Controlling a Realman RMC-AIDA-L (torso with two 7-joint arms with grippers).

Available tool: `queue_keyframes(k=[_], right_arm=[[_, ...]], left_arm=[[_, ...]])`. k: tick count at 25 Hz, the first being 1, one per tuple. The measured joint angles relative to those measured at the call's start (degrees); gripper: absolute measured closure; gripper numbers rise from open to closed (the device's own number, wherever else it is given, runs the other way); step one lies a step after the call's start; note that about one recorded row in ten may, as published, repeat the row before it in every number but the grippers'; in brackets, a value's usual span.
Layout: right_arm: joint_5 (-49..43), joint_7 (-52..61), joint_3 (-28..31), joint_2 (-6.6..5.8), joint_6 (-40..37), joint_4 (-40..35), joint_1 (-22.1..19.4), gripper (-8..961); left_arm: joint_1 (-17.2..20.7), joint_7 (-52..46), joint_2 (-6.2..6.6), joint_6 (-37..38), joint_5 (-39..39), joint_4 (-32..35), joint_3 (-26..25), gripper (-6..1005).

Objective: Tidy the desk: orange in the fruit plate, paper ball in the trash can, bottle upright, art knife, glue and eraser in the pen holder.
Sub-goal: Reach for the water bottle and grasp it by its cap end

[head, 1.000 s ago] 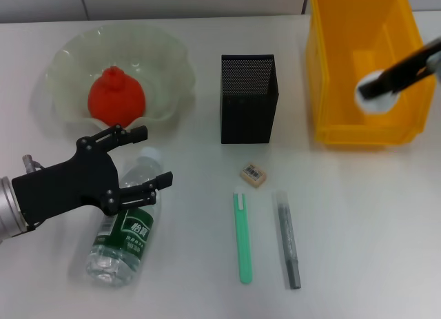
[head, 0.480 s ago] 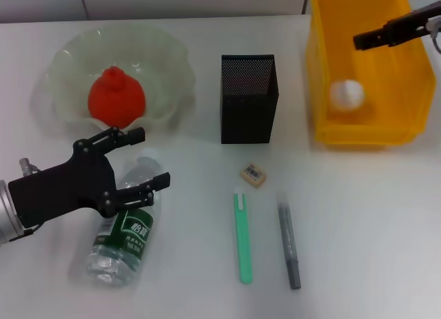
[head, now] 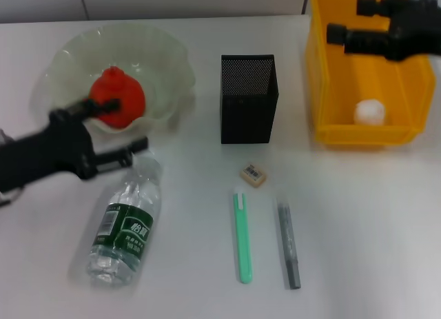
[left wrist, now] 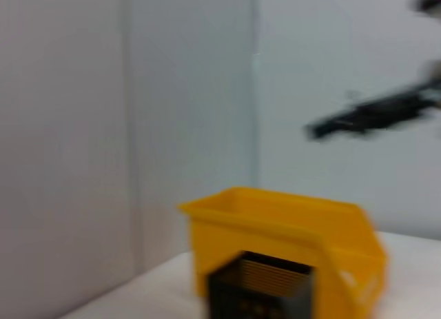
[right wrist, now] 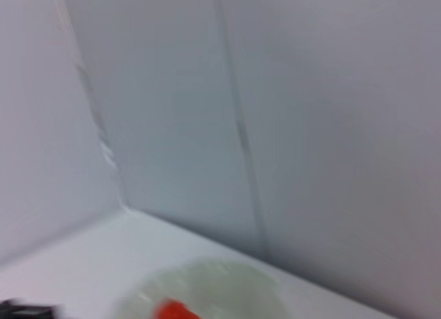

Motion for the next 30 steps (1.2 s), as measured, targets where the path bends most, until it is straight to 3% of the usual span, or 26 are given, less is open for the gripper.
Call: queue_keyframes(k=[3, 7, 8, 11, 13, 14, 18, 20, 21, 22, 26, 30], right_arm=[[8.32, -14.79, -0.26, 0.01, -7.22, 7.79, -3.60, 106], [8.64, -23.40, -0.25, 0.01, -12.04, 14.33, -4.15, 104], [8.64, -28.30, -0.28, 0.02, -13.83, 19.00, -3.97, 104], [8.59, -32.70, -0.53, 0.02, -14.71, 23.01, -3.80, 104], [8.31, -35.67, -0.82, 0.02, -14.99, 25.67, -3.77, 104], [8.18, -36.69, -0.93, 0.02, -15.02, 26.63, -3.75, 104], [7.98, -40.11, -1.19, 0.02, -14.25, 29.81, -3.73, 105], [7.83, -41.14, -1.23, 0.02, -14.00, 30.55, -3.69, 105], [7.64, -41.65, -1.24, 0.02, -13.93, 30.83, -3.69, 105], [7.30, -42.31, -1.25, 0.02, -13.83, 31.10, -3.69, 105], [6.60, -44.69, -1.31, 0.02, -12.88, 32.31, -3.69, 105], [6.03, -45.30, -1.44, 0.02, -11.79, 33.40, -3.33, 105]], left_arm=[[0.97, -12.11, 0.11, -4.35, -0.80, 10.61, 0.88, 203], [4.41, -23.20, 0.02, -7.51, -0.99, 22.85, 5.76, 209], [5.64, -26.40, 0.03, -8.79, -1.06, 26.21, 7.74, 211], [9.30, -36.94, 0.18, -13.38, 0.40, 35.62, 15.10, 215], [13.67, -47.82, 0.26, -18.13, 6.70, 46.02, 23.39, 218], [13.67, -47.82, 0.26, -18.13, 6.70, 46.02, 23.39, 220], [17.69, -65.27, 0.21, -22.98, 19.76, 58.25, 35.12, 226], [18.08, -74.37, 0.20, -24.16, 26.20, 61.26, 39.44, 229], [18.08, -74.37, 0.20, -24.16, 26.20, 61.26, 39.44, 231], [17.65, -83.37, 0.18, -24.85, 32.33, 62.81, 43.05, 232], [15.14, -98.23, 0.14, -25.77, 42.99, 63.12, 49.27, 239], [12.88, -104.73, 0.14, -25.78, 48.89, 61.32, 51.64, 245]])
